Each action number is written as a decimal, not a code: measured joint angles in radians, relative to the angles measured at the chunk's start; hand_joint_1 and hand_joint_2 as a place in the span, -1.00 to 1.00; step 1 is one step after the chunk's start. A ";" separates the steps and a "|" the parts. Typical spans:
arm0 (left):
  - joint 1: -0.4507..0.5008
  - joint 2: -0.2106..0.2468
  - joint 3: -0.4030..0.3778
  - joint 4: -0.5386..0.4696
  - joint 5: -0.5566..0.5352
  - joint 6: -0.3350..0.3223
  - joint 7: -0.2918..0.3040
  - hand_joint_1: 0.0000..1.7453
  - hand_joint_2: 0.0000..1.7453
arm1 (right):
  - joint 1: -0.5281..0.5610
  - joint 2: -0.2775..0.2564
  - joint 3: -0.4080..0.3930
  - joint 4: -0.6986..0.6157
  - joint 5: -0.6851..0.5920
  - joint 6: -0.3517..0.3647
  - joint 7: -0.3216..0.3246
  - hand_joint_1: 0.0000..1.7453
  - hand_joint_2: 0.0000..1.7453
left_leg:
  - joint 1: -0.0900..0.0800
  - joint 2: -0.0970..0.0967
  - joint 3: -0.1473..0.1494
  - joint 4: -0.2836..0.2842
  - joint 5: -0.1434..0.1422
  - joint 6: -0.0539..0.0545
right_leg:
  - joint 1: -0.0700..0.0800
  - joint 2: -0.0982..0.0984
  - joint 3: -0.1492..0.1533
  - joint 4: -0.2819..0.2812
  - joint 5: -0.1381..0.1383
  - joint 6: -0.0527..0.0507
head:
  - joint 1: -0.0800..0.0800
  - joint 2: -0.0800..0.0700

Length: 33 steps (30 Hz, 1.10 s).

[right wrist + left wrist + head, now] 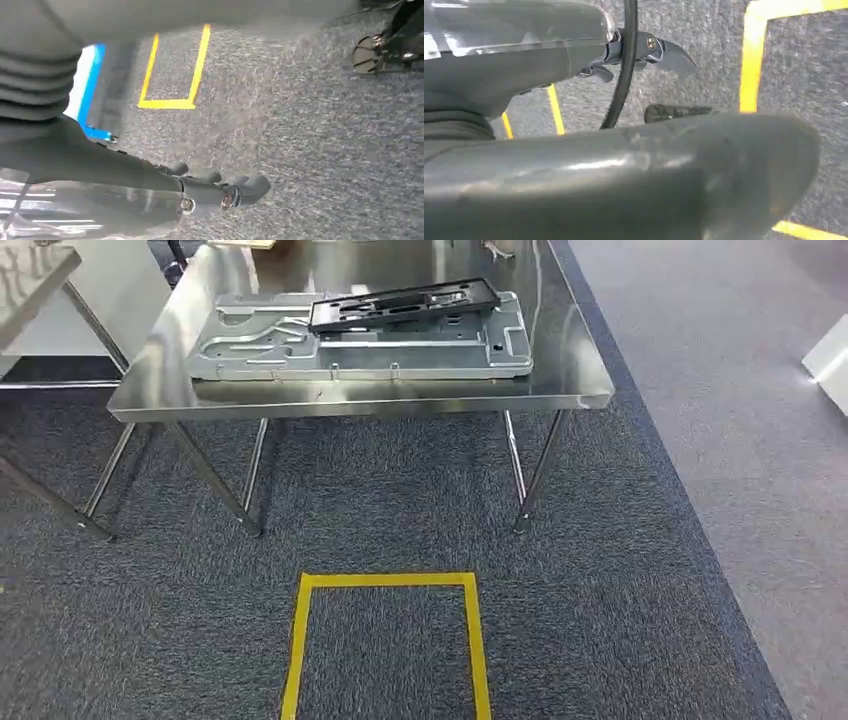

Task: Take the parts from the cabinet and place them on the table.

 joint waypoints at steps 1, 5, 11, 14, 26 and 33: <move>0.001 0.000 0.000 0.002 0.000 0.000 0.000 -1.00 -1.00 | -0.006 0.000 -0.002 0.003 0.003 -0.004 -0.002 -1.00 1.00 | -0.006 0.000 -0.008 -0.001 0.010 0.006 | -0.005 -0.001 -0.003 -0.005 0.015 0.006 | 0.000 0.000; 0.004 0.000 0.000 0.004 0.000 0.002 0.006 -1.00 -1.00 | -0.013 0.023 -0.003 0.011 0.022 -0.008 -0.015 -1.00 1.00 | 0.003 0.011 -0.067 -0.009 0.076 0.037 | -0.010 0.011 -0.036 0.055 -0.107 0.025 | 0.001 0.000; 0.005 -0.001 -0.002 0.009 -0.005 0.011 0.015 -1.00 -1.00 | -0.020 0.105 -0.012 0.037 0.022 -0.023 0.015 -1.00 1.00 | 0.005 0.014 -0.199 0.030 0.154 0.024 | -0.016 0.012 0.013 0.281 -0.111 0.039 | 0.001 0.000; 0.003 -0.001 -0.007 0.011 -0.010 0.022 0.023 -1.00 -1.00 | -0.027 0.138 -0.019 0.047 0.011 -0.034 0.043 -1.00 1.00 | 0.002 0.013 -0.255 0.079 0.169 0.010 | -0.015 0.018 0.232 0.007 -0.176 0.033 | 0.000 0.000; 0.005 0.000 -0.026 0.016 -0.023 0.034 0.020 -1.00 -1.00 | -0.026 0.132 -0.038 0.061 -0.015 0.008 0.081 -1.00 1.00 | 0.015 0.002 -0.271 0.360 0.057 -0.030 | -0.004 0.004 0.066 -0.012 -0.074 -0.021 | 0.000 0.000; -0.014 0.001 -0.032 0.016 -0.028 0.034 0.015 -1.00 -1.00 | -0.033 0.132 -0.047 0.058 -0.026 0.016 0.074 -1.00 1.00 | 0.001 0.002 -0.027 0.014 0.024 0.007 | 0.000 0.001 0.008 0.002 0.007 0.016 | 0.000 0.000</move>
